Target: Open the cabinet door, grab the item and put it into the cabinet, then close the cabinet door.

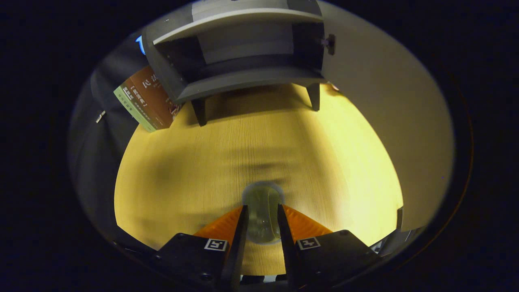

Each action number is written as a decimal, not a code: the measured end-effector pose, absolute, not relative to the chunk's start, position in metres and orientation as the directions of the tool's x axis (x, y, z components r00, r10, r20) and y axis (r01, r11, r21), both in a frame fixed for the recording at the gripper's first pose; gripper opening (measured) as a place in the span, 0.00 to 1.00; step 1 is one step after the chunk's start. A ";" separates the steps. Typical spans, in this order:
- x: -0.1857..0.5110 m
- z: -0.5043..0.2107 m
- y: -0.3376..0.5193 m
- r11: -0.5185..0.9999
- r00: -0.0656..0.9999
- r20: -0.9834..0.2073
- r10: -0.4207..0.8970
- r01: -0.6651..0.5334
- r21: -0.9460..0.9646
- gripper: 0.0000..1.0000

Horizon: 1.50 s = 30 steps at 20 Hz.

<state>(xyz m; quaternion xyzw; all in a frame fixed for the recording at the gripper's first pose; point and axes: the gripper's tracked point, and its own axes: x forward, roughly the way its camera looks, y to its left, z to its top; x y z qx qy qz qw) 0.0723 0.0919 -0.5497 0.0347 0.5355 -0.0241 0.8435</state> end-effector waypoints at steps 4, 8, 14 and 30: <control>0.072 -0.570 0.089 0.998 0.379 -0.925 -0.022 0.065 0.003 0.47; 0.066 -0.583 0.089 0.999 0.334 -0.942 -0.036 0.051 -0.020 0.47; 0.060 -0.588 0.085 0.995 0.291 -0.952 -0.095 0.002 -0.098 0.23; 0.139 -0.445 0.099 0.997 0.616 -0.784 -0.083 0.043 -0.071 0.11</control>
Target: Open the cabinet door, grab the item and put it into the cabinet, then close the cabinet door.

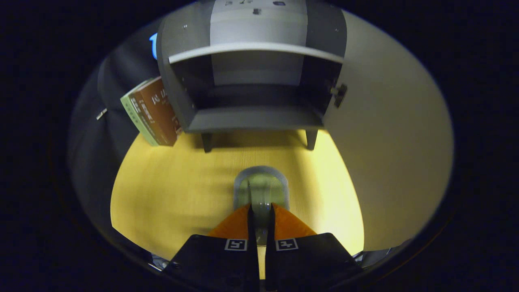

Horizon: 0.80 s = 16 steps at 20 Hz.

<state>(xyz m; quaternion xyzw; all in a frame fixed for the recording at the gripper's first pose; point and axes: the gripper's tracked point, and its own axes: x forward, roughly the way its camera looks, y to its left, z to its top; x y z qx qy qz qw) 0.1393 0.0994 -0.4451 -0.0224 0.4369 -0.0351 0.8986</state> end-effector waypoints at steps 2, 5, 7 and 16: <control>0.154 -0.417 0.105 0.997 0.671 -0.737 -0.077 0.052 -0.056 0.11; 0.185 -0.370 0.113 0.997 0.745 -0.663 -0.077 0.066 -0.042 0.11; 0.208 -0.336 0.121 0.998 0.801 -0.595 -0.066 0.052 -0.041 0.11; 0.300 -0.208 0.143 0.999 0.944 -0.329 -0.026 0.013 -0.044 0.11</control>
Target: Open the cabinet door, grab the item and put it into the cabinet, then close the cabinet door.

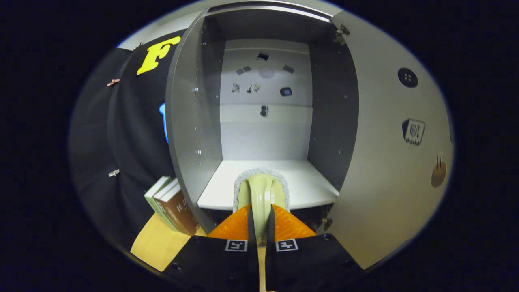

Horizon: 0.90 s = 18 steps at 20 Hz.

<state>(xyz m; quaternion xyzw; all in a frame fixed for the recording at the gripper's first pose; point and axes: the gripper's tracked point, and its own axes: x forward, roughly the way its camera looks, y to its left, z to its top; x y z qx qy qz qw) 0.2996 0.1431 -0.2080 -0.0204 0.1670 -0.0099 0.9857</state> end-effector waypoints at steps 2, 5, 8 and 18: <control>0.321 -0.195 0.143 0.999 0.955 -0.297 -0.024 0.011 -0.047 0.10; 0.352 -0.182 0.141 1.000 0.958 -0.285 -0.018 0.014 -0.016 0.10; 0.386 -0.192 0.133 0.999 0.935 -0.352 -0.033 0.039 0.009 0.10; 0.471 -0.269 0.123 0.994 0.804 -0.587 -0.090 0.109 -0.003 0.10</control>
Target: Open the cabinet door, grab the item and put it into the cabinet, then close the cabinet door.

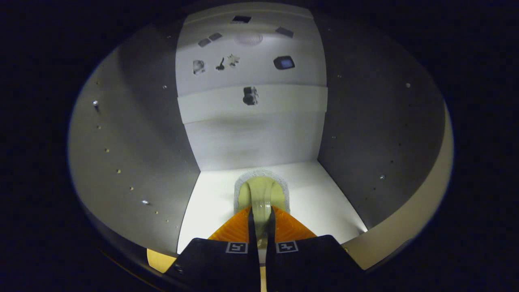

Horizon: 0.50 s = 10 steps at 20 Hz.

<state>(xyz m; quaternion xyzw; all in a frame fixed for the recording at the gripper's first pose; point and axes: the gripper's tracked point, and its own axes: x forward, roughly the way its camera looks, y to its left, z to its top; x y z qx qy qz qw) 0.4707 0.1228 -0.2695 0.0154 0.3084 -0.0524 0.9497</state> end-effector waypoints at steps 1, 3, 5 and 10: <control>0.474 -0.278 0.121 0.993 0.786 -0.611 -0.099 0.115 -0.013 0.10; 0.480 -0.284 0.121 0.992 0.775 -0.623 -0.106 0.126 -0.012 0.10; 0.484 -0.280 0.123 0.991 0.787 -0.608 -0.106 0.132 -0.002 0.16; 0.490 -0.294 0.119 0.991 0.783 -0.609 -0.127 0.133 -0.035 0.30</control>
